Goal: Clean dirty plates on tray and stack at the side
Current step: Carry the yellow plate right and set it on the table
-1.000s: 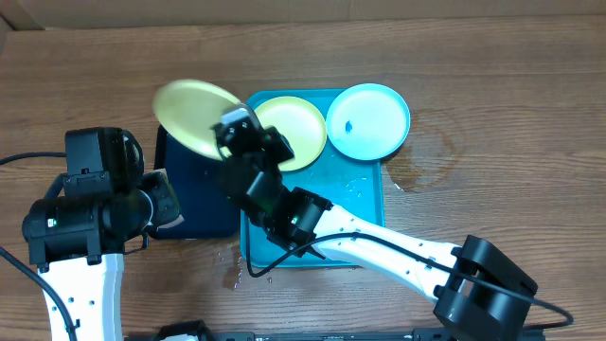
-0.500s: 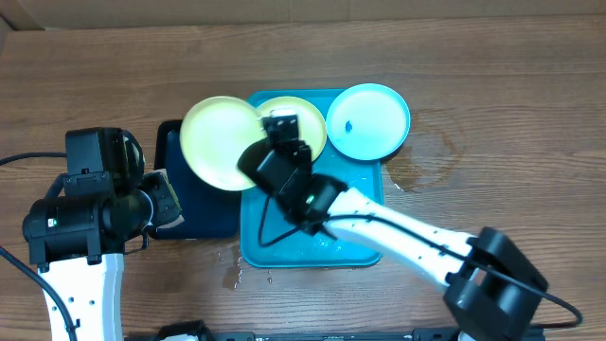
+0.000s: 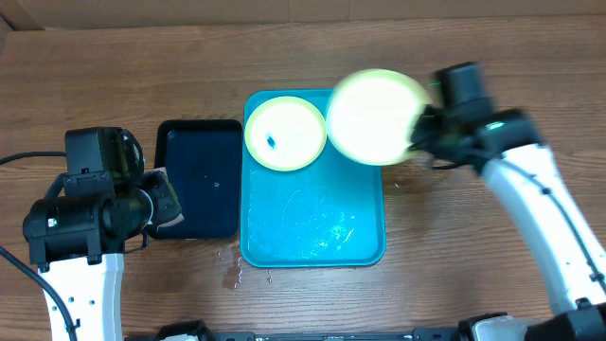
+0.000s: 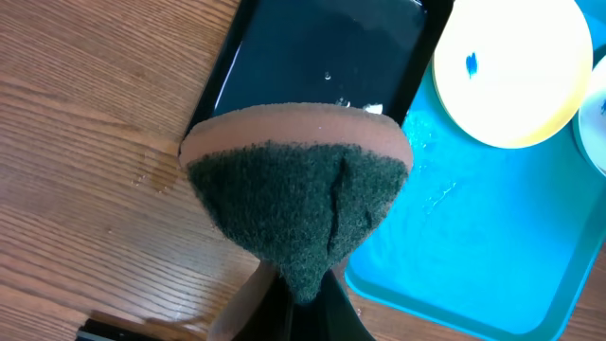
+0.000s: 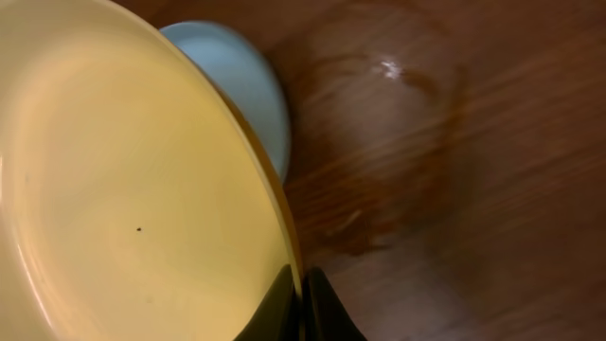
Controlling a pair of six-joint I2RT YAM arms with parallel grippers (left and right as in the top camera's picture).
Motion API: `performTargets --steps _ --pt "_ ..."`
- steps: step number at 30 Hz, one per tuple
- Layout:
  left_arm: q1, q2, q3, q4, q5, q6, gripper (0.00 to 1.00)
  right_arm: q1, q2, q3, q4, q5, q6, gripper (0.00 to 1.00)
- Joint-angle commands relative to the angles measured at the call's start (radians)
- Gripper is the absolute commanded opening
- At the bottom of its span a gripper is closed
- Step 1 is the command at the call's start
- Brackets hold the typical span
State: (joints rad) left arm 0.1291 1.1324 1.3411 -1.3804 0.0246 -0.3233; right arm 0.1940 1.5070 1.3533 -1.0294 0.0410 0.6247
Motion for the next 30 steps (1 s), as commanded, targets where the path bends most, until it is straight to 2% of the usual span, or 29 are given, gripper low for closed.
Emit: performTargets --steps 1,6,11,21,30 --pt "0.003 -0.013 0.003 0.006 -0.009 -0.018 0.04 -0.205 -0.01 -0.011 -0.072 -0.054 0.004 0.04" --pt "0.003 -0.006 0.003 0.008 -0.009 -0.017 0.04 -0.394 -0.008 -0.074 -0.08 -0.043 0.004 0.04" --pt "0.003 0.002 0.003 0.004 -0.009 -0.017 0.04 -0.486 -0.007 -0.186 -0.004 -0.042 0.03 0.04" --pt "0.003 0.005 0.003 0.0 -0.006 -0.016 0.04 -0.48 -0.007 -0.493 0.345 -0.044 0.11 0.04" --pt "0.003 0.005 0.003 0.001 -0.006 -0.016 0.04 -0.453 -0.007 -0.611 0.461 -0.044 0.113 0.04"
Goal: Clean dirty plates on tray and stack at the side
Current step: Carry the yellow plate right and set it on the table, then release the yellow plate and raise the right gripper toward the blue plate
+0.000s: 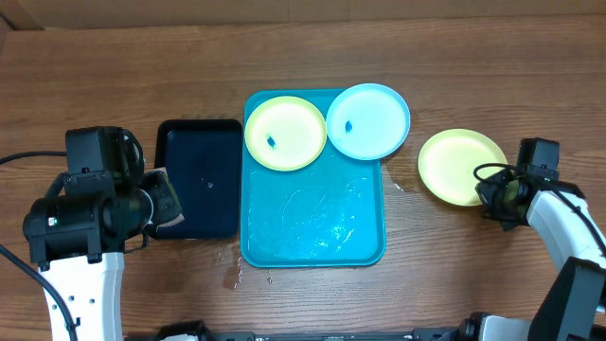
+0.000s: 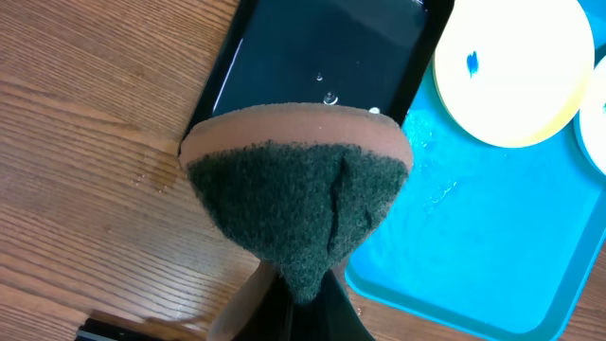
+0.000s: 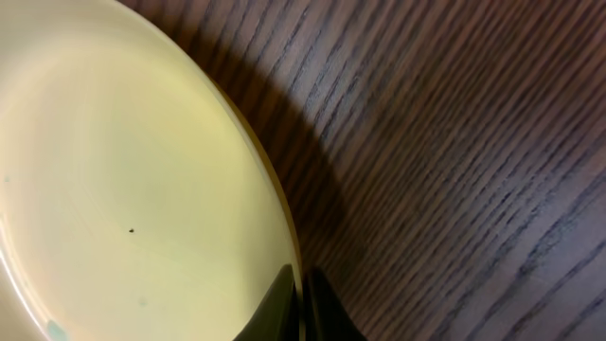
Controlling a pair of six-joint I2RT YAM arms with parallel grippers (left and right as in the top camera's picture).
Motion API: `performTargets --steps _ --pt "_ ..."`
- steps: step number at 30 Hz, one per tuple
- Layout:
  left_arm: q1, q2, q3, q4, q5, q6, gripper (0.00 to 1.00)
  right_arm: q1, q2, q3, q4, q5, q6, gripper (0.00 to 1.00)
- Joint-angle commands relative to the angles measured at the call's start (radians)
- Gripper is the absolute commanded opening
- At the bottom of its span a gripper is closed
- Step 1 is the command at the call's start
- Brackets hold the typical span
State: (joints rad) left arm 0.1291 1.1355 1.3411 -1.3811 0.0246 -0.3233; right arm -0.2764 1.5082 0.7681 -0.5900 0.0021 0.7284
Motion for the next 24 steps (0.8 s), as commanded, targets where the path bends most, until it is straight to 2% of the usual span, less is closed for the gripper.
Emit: performTargets --steps 1,11,14,20,22,24 --pt "0.003 0.002 0.003 0.002 -0.006 -0.016 0.04 0.025 -0.008 -0.029 0.026 -0.005 0.009 0.04" --pt "0.003 0.002 0.003 0.002 -0.006 -0.016 0.04 0.121 -0.008 -0.029 0.082 -0.004 0.011 0.04" --pt "0.003 0.002 0.003 0.002 -0.006 -0.016 0.04 0.136 -0.008 -0.029 0.087 -0.004 0.059 0.04" --pt "0.003 0.002 0.003 0.002 -0.006 -0.016 0.04 0.138 -0.008 -0.029 0.083 -0.005 0.068 0.24" --pt "0.003 0.002 0.003 0.002 -0.006 -0.016 0.04 0.138 -0.008 -0.029 0.065 -0.005 0.062 0.37" --pt "0.003 0.002 0.003 0.005 -0.006 -0.016 0.04 0.14 -0.008 -0.029 0.05 -0.005 -0.013 0.52"
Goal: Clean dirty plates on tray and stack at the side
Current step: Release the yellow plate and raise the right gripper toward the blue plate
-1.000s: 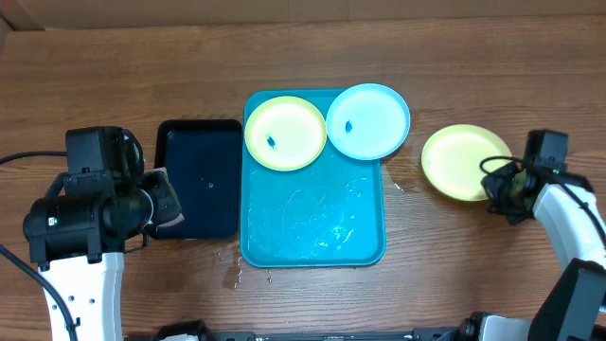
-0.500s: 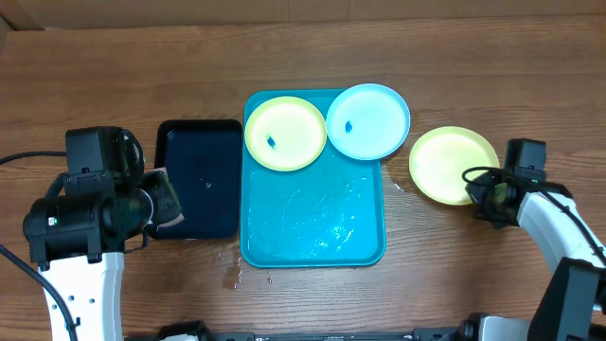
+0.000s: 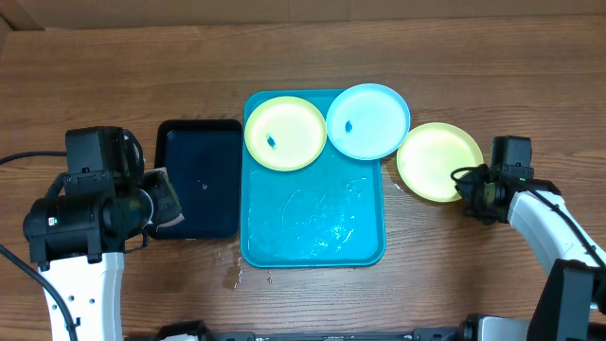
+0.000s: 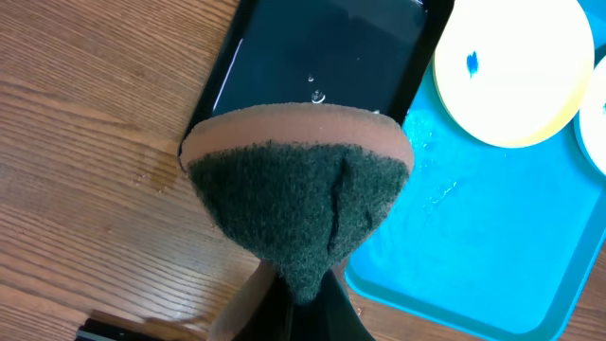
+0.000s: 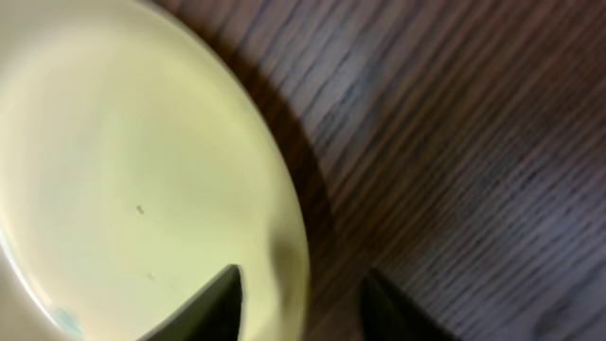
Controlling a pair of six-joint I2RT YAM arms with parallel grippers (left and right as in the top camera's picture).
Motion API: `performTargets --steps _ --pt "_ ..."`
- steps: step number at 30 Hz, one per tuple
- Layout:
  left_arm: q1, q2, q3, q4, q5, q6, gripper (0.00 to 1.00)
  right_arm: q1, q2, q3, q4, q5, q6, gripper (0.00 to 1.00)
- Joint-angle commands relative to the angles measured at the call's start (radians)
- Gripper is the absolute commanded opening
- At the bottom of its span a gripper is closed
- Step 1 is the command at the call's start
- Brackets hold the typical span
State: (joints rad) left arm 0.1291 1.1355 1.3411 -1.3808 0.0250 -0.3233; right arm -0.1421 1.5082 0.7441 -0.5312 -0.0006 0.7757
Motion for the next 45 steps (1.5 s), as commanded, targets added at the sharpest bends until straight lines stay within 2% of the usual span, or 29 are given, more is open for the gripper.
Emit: performTargets --steps 1,2,4,10,15,18,20,25,26,27,29,32,38,44,45 --pt "0.003 0.002 0.003 0.005 -0.006 -0.016 0.04 0.008 -0.008 -0.005 -0.006 -0.002 -0.104 0.6" --pt "0.003 0.002 0.003 0.006 -0.006 -0.016 0.04 0.008 -0.008 -0.002 0.002 -0.003 -0.151 0.68" --pt "0.003 0.002 0.003 0.006 -0.005 -0.016 0.04 0.008 -0.008 0.032 -0.016 -0.034 -0.231 0.73" --pt "0.003 0.002 0.003 0.042 0.001 -0.013 0.04 0.022 -0.008 0.287 -0.221 -0.2 -0.327 0.72" --pt "0.003 0.016 0.003 0.061 0.001 -0.013 0.04 0.122 -0.008 0.464 -0.316 -0.24 -0.365 0.7" --pt "0.001 0.039 0.003 0.059 0.001 -0.013 0.04 0.219 -0.008 0.474 -0.262 -0.237 -0.364 0.59" --pt "0.001 0.056 0.003 0.054 0.001 -0.013 0.04 0.281 -0.002 0.472 -0.226 -0.215 -0.359 0.57" --pt "0.001 0.098 0.003 0.05 0.035 0.032 0.04 0.406 0.032 0.466 -0.142 -0.068 -0.358 0.57" --pt "0.001 0.105 0.003 0.052 0.059 0.053 0.04 0.426 0.042 0.466 -0.131 -0.038 -0.358 0.59" --pt "0.001 0.11 0.003 0.054 0.077 0.071 0.04 0.444 0.055 0.466 -0.12 -0.002 -0.357 0.65" --pt "0.001 0.122 0.003 0.058 0.106 0.1 0.04 0.469 0.079 0.466 -0.102 0.066 -0.357 0.69" --pt "0.001 0.137 0.003 0.058 0.111 0.104 0.04 0.475 0.124 0.466 -0.071 0.116 -0.358 0.75" --pt "0.0 0.151 0.003 0.058 0.134 0.114 0.04 0.448 0.229 0.466 0.001 0.211 -0.358 0.77" --pt "-0.007 0.152 0.003 0.061 0.133 0.114 0.04 0.386 0.275 0.466 0.058 0.209 -0.358 0.75" --pt "-0.007 0.152 0.003 0.06 0.133 0.114 0.04 0.367 0.285 0.466 0.074 0.206 -0.358 0.72"
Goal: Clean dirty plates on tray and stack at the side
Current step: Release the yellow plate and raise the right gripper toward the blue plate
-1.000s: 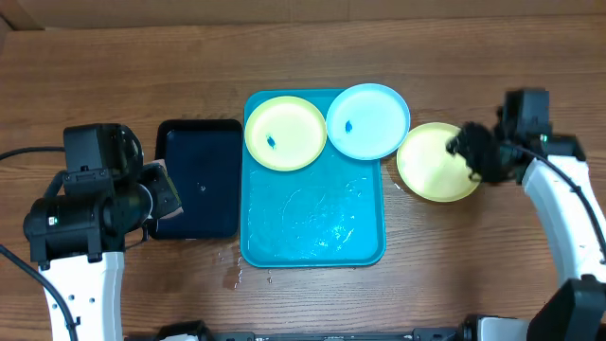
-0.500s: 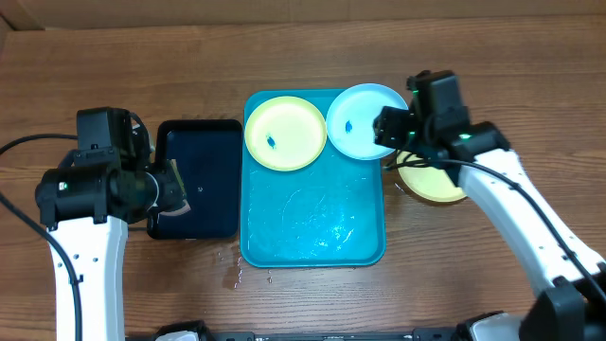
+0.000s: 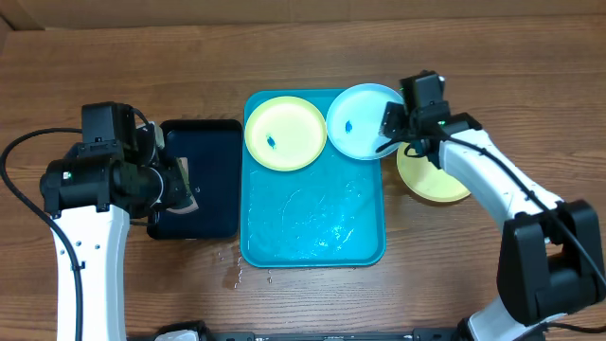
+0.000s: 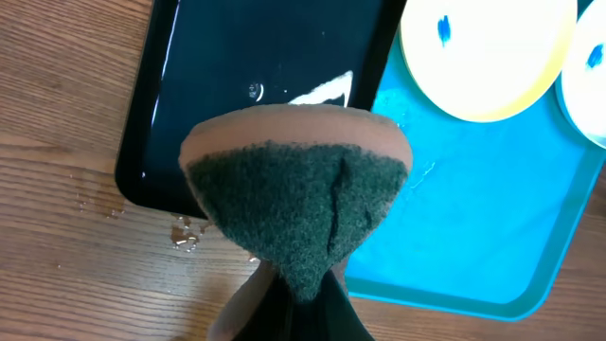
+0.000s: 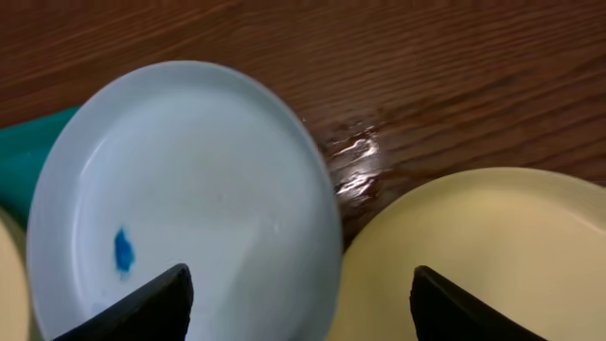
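Observation:
The teal tray (image 3: 312, 232) holds a yellow-green plate (image 3: 284, 133) with a blue spot and a light blue plate (image 3: 365, 118) with a blue spot, overhanging the tray's right corner. A clean yellow plate (image 3: 437, 178) lies on the table to the right. My right gripper (image 3: 396, 123) stands open over the blue plate's right rim (image 5: 327, 218), fingers (image 5: 142, 308) wide apart. My left gripper (image 3: 180, 185) is shut on a green and tan sponge (image 4: 295, 194) above the black tray's (image 3: 199, 175) lower right edge.
The black tray (image 4: 256, 66) holds water. Droplets lie on the wood near its lower corner (image 4: 185, 232) and a wet patch shines between the two plates (image 5: 355, 166). Cables trail from both arms.
My right gripper has left the yellow plate on the table and moved up-left to the blue plate's rim, open. My left arm with the sponge has moved right, over the black tray's edge.
My right gripper first held the yellow plate above the tray's right corner. Then the plate lay on the table at the right, still gripped, then released with the jaws open. Now that gripper is at the blue plate. The left gripper kept the sponge throughout.

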Controlling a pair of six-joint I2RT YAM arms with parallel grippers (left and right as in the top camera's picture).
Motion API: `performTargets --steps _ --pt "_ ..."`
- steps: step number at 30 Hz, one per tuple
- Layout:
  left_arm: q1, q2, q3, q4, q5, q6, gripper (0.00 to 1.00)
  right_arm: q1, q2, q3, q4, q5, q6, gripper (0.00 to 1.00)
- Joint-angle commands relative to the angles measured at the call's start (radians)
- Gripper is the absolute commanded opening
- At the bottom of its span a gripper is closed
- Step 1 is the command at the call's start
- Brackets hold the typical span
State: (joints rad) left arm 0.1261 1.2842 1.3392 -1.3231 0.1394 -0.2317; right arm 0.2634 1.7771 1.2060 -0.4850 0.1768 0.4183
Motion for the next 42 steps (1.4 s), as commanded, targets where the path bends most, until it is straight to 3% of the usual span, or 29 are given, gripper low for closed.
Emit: performTargets --steps 1,8,28,37,42 --pt "-0.004 0.003 0.005 0.003 0.018 0.023 0.04 -0.046 0.02 0.004 0.036 0.023 0.0 0.7" --pt "-0.004 0.003 0.005 0.005 0.016 0.023 0.04 -0.066 0.032 -0.003 0.08 -0.045 -0.001 0.48" --pt "-0.004 0.003 0.005 0.005 0.015 0.023 0.04 -0.063 0.099 -0.01 0.076 -0.047 -0.001 0.45" --pt "-0.004 0.003 0.005 0.011 0.015 0.023 0.04 -0.062 0.099 -0.01 0.061 -0.08 -0.001 0.34" --pt "-0.004 0.003 0.005 0.011 0.015 0.023 0.04 -0.062 0.099 -0.01 0.057 -0.092 -0.001 0.35"
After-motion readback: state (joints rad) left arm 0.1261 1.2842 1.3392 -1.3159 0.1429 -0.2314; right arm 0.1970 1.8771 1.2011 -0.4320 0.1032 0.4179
